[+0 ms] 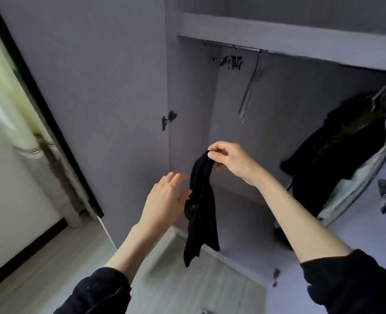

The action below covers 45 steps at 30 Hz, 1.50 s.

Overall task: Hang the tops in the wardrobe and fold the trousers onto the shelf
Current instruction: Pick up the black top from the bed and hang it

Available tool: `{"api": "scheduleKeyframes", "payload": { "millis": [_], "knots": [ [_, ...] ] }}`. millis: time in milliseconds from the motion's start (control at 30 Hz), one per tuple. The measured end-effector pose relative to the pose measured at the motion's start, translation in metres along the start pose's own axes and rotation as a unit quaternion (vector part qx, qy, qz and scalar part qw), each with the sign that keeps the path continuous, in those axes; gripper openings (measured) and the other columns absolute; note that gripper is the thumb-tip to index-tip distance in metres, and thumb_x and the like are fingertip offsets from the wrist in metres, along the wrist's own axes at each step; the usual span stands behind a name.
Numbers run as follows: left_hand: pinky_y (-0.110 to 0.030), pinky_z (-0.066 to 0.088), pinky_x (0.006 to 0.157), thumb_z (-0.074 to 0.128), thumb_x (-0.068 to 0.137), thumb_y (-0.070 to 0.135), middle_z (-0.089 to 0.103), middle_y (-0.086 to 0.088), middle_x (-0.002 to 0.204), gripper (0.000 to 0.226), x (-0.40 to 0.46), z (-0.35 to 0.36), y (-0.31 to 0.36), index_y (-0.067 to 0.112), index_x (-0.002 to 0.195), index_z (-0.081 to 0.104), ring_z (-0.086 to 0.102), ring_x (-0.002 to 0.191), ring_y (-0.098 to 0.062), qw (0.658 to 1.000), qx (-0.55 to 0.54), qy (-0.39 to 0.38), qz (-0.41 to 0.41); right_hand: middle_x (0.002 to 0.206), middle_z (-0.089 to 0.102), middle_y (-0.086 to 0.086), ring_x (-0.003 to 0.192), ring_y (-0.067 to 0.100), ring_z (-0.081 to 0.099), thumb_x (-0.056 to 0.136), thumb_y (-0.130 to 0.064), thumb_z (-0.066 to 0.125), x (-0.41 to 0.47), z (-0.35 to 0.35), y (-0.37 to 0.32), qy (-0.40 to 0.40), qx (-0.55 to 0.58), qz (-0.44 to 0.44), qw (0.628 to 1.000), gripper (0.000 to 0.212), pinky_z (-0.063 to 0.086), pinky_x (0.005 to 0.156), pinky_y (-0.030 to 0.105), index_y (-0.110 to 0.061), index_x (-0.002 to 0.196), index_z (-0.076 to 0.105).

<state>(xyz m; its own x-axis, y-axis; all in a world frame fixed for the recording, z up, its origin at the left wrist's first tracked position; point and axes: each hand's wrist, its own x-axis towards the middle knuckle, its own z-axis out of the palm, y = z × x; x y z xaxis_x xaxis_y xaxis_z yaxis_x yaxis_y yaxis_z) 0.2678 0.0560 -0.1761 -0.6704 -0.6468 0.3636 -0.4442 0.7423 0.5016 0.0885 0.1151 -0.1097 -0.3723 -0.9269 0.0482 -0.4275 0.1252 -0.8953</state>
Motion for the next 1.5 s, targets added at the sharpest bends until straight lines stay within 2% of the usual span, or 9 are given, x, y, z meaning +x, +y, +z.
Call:
{"api": "scheduleKeyframes", "payload": {
  "millis": [167,467,567,767,867,1000,1167,1300,1500],
  "knots": [
    [-0.029,0.046,0.092,0.060,0.090,0.014,0.066,-0.002,0.114,0.029,0.095,0.038,0.016,0.011,0.119,0.061,0.060,0.108,-0.019,0.985,-0.153,-0.057,-0.061,0.074,0.062,0.001,0.054,0.001,0.058,0.092,-0.004,0.056,0.047,-0.052,0.005,0.077,0.095,0.005,0.992,0.015,0.042,0.055,0.018,-0.013,0.081,0.062],
    [-0.040,0.039,0.100,0.058,0.090,0.037,0.059,0.008,0.124,0.034,0.154,0.140,0.013,0.027,0.122,0.056,0.053,0.118,-0.019,0.964,-0.033,-0.246,-0.093,0.082,0.066,0.004,0.070,0.018,0.067,0.090,-0.008,0.060,0.096,-0.119,0.022,0.182,0.235,0.065,0.953,0.013,0.044,0.052,0.019,-0.012,0.078,0.062],
    [-0.042,0.039,0.099,0.060,0.088,0.039,0.051,0.003,0.129,0.040,0.162,0.158,0.019,0.027,0.126,0.054,0.049,0.119,-0.021,0.966,-0.047,-0.240,-0.080,0.078,0.064,0.003,0.066,0.015,0.065,0.091,-0.008,0.059,0.101,-0.118,0.033,0.189,0.230,0.078,0.952,0.015,0.046,0.049,0.015,-0.012,0.077,0.061],
    [-0.034,0.048,0.090,0.063,0.089,0.026,0.066,0.002,0.111,0.022,0.161,0.179,0.027,0.018,0.108,0.067,0.062,0.102,-0.016,0.973,-0.162,-0.140,-0.087,0.086,0.065,0.006,0.070,0.016,0.065,0.091,-0.009,0.059,0.111,-0.128,0.054,0.225,0.216,0.125,0.942,0.014,0.047,0.049,0.015,-0.013,0.078,0.061],
    [-0.039,0.038,0.097,0.058,0.091,0.033,0.059,0.003,0.115,0.027,0.165,0.177,0.026,0.025,0.116,0.064,0.054,0.111,-0.019,0.984,-0.108,-0.102,-0.094,0.081,0.064,0.002,0.069,0.015,0.065,0.091,-0.010,0.059,0.113,-0.127,0.061,0.252,0.239,0.156,0.925,0.015,0.047,0.050,0.016,-0.015,0.077,0.059],
    [-0.034,0.027,0.092,0.052,0.091,0.046,0.054,0.003,0.121,0.036,0.163,0.194,0.042,0.028,0.122,0.059,0.045,0.116,-0.019,0.983,-0.006,-0.155,-0.097,0.076,0.062,0.001,0.065,0.014,0.064,0.092,-0.010,0.058,0.123,-0.105,0.061,0.268,0.271,0.180,0.907,0.016,0.047,0.047,0.015,-0.014,0.077,0.057],
    [-0.036,0.031,0.089,0.049,0.094,0.034,0.063,-0.008,0.097,0.021,0.166,0.196,0.024,0.018,0.081,0.054,0.056,0.101,-0.030,0.978,-0.035,-0.134,-0.158,0.069,0.059,0.001,0.061,0.014,0.061,0.092,-0.008,0.057,0.127,-0.109,0.065,0.310,0.283,0.184,0.889,0.020,0.047,0.049,0.016,-0.013,0.073,0.053],
    [-0.038,0.037,0.088,0.045,0.096,0.025,0.065,-0.017,0.100,0.022,0.174,0.191,-0.003,0.009,0.105,0.057,0.057,0.102,-0.037,0.963,-0.086,-0.176,-0.185,0.076,0.060,0.002,0.062,0.013,0.060,0.093,-0.011,0.056,0.123,-0.130,0.086,0.349,0.233,0.224,0.880,0.018,0.046,0.050,0.017,-0.014,0.075,0.054],
    [-0.034,0.021,0.087,0.041,0.098,0.033,0.068,-0.006,0.098,0.025,0.177,0.170,-0.039,0.018,0.108,0.058,0.061,0.097,-0.028,0.974,0.122,-0.191,-0.008,0.095,0.063,0.012,0.060,0.014,0.060,0.095,-0.012,0.052,0.113,-0.152,0.130,0.428,0.168,0.288,0.840,0.015,0.039,0.037,0.016,-0.008,0.082,0.057]
  ]
}}
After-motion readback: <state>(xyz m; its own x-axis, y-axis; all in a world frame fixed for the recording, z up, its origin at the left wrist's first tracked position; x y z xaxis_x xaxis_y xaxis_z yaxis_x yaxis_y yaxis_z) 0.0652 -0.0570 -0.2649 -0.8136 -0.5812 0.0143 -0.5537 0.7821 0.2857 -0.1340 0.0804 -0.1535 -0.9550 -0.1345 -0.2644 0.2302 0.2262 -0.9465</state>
